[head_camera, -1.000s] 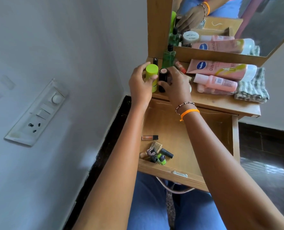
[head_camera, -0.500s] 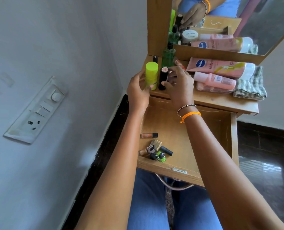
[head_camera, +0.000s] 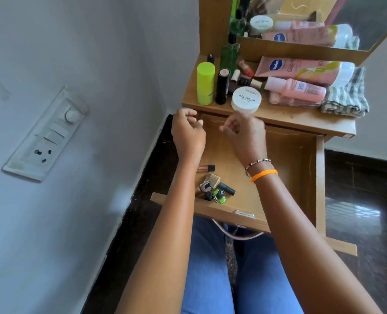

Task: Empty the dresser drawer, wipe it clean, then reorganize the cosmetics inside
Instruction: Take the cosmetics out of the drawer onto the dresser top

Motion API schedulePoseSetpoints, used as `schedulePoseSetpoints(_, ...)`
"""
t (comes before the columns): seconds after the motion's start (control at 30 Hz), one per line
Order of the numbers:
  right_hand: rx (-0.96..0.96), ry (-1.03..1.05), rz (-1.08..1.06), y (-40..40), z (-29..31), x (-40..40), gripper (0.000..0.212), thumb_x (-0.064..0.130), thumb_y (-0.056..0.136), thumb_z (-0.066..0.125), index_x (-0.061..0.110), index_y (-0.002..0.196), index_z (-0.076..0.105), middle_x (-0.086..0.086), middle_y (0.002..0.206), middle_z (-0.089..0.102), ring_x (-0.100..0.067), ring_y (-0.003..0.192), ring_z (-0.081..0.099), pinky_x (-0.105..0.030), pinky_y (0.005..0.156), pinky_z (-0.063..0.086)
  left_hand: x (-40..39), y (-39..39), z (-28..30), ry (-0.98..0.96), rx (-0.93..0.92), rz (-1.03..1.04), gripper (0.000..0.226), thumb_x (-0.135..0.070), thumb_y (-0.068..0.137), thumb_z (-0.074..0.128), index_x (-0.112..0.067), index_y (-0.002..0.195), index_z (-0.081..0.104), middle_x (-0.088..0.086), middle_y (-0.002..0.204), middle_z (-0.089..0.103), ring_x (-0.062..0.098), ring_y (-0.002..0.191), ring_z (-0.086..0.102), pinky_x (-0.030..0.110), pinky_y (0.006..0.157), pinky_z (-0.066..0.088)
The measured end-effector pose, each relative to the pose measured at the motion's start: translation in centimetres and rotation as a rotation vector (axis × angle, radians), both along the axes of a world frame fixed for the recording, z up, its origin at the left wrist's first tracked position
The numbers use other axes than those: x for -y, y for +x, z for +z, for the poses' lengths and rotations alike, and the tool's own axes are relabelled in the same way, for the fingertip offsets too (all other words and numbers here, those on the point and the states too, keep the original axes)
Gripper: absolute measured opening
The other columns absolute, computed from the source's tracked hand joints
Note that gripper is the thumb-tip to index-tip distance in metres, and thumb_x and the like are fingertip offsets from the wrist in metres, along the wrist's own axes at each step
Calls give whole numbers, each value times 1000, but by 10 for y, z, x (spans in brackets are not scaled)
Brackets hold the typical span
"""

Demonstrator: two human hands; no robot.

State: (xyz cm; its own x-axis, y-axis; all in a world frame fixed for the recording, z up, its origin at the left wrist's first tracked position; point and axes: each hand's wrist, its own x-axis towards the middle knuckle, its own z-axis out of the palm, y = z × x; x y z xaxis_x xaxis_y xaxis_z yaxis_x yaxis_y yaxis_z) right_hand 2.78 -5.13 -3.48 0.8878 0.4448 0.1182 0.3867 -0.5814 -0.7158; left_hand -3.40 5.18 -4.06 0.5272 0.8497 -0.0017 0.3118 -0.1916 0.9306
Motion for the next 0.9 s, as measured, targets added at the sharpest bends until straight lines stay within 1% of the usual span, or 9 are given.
schedulePoseSetpoints(0.07, -70, -175, 130, -10, -16, 2, 4, 18, 81, 63, 18, 80, 68, -4, 83, 68, -24, 79, 63, -34, 73, 54, 5, -12, -7, -9, -98, -27, 16, 2, 88, 54, -11, 95, 59, -1, 88, 59, 5, 76, 56, 9, 62, 39)
schedulePoseSetpoints(0.13, -147, -402, 292, -14, -32, 0, 17, 12, 84, 54, 18, 89, 69, -9, 96, 67, -31, 88, 64, -36, 79, 54, 7, -23, -15, 11, -229, -107, 18, 1, 88, 52, -11, 93, 65, 0, 89, 65, 6, 77, 59, 10, 61, 39)
schedulePoseSetpoints(0.27, -145, -636, 540, -16, -56, -13, 15, 18, 86, 58, 19, 97, 68, -9, 107, 64, -31, 94, 62, -31, 72, 47, 4, -38, -25, -3, -318, -145, 25, 2, 91, 48, -11, 87, 69, 9, 93, 71, 12, 78, 68, 15, 62, 46)
schedulePoseSetpoints(0.4, -76, -665, 519, -10, -62, -16, 16, 20, 86, 61, 16, 99, 68, -9, 104, 66, -30, 90, 63, -30, 69, 48, 6, -41, -21, 26, -334, -160, 26, 2, 93, 45, -8, 93, 69, 9, 93, 71, 8, 71, 66, 15, 59, 48)
schedulePoseSetpoints(0.53, 55, -721, 496, -8, -57, -6, 18, 13, 88, 56, 8, 102, 65, -12, 103, 64, -33, 91, 63, -32, 68, 49, 17, -39, -21, 57, -366, -200, 24, 2, 92, 47, -9, 94, 69, 9, 97, 71, 14, 82, 69, 15, 61, 47)
schedulePoseSetpoints(0.63, 84, -761, 458, -6, -50, 7, 16, 14, 89, 55, 5, 99, 64, -15, 101, 63, -33, 89, 63, -32, 65, 47, 26, -36, -22, 67, -397, -231, 19, -2, 92, 51, -11, 94, 68, 8, 103, 69, 18, 91, 68, 22, 69, 51)
schedulePoseSetpoints(0.77, 4, -716, 329, 0, -46, 41, 20, 24, 81, 63, 7, 92, 65, -12, 96, 64, -32, 84, 62, -34, 67, 49, 33, -33, -29, 179, -569, -336, 13, -15, 91, 58, -16, 100, 67, 1, 102, 68, 18, 92, 65, 28, 73, 54)
schedulePoseSetpoints(0.83, 21, -499, 176, 3, -43, 61, 16, 24, 77, 63, 10, 84, 67, -9, 87, 63, -30, 79, 60, -29, 63, 45, 39, -30, -34, 255, -696, -405, 14, -20, 91, 60, -16, 103, 65, 1, 101, 67, 20, 88, 65, 31, 71, 54)
schedulePoseSetpoints(0.9, 143, -250, 12, 5, -32, 77, 10, 20, 77, 62, 11, 78, 67, -9, 82, 62, -30, 77, 59, -24, 62, 39, 45, -26, -39, 288, -797, -457, 15, -18, 91, 60, -13, 104, 63, 3, 103, 66, 21, 89, 63, 30, 70, 51)
